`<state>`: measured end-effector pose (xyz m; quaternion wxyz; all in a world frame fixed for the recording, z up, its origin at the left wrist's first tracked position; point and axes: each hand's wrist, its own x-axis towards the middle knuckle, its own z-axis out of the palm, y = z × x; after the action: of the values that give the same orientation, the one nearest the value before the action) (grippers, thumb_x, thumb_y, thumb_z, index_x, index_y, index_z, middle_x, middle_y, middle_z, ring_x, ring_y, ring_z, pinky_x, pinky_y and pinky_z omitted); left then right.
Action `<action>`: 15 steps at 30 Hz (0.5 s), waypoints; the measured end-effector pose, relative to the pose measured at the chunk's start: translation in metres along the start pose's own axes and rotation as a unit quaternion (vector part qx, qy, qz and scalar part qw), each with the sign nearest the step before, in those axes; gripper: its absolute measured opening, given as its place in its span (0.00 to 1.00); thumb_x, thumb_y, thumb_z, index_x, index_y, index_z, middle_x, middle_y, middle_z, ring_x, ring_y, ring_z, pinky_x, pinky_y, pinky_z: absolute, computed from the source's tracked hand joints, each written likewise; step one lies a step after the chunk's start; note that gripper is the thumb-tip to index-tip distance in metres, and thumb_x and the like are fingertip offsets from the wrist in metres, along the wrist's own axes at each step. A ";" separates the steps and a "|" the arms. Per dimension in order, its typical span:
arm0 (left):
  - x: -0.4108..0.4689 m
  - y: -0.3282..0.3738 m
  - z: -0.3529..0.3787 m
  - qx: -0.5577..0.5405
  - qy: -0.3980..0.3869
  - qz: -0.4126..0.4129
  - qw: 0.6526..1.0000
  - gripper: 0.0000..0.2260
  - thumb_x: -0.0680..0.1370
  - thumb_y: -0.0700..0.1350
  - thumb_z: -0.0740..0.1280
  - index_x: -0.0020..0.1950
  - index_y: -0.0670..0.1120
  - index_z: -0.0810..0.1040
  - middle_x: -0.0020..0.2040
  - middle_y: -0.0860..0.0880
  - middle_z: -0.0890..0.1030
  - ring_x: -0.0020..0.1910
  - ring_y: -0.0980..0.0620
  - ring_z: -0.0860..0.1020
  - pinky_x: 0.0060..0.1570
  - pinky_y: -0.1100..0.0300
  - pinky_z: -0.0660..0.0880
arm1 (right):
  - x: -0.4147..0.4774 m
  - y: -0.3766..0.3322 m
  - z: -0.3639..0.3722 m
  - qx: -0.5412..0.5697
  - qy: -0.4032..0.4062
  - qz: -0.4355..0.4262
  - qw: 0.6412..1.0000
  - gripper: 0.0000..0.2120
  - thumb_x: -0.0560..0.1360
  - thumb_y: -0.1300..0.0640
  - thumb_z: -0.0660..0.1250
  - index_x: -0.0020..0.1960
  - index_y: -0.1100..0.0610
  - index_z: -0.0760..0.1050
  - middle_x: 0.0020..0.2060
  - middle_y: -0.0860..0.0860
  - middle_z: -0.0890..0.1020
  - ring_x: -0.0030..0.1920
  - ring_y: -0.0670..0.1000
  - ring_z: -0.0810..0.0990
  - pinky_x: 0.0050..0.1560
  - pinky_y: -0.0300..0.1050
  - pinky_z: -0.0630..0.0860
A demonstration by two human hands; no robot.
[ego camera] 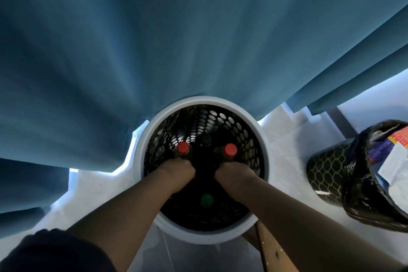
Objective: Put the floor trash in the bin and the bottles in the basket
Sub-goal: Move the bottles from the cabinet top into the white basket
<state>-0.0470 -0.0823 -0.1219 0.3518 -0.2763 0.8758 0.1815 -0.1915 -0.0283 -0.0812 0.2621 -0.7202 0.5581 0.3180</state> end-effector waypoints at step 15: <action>-0.099 0.006 -0.038 -0.040 0.096 -0.058 0.993 0.23 0.77 0.47 0.60 0.72 0.49 0.64 0.73 0.45 0.63 0.72 0.43 0.60 0.70 0.51 0.59 | -0.075 0.000 -0.030 0.036 0.032 0.016 0.999 0.26 0.77 0.57 0.60 0.74 0.51 0.60 0.70 0.55 0.65 0.66 0.60 0.67 0.62 0.53 0.69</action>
<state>-0.0113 -0.0618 -0.0240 0.2646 -0.3569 0.8800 0.1682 -0.1993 -0.0023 -0.0055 0.2645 -0.7114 0.5884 0.2788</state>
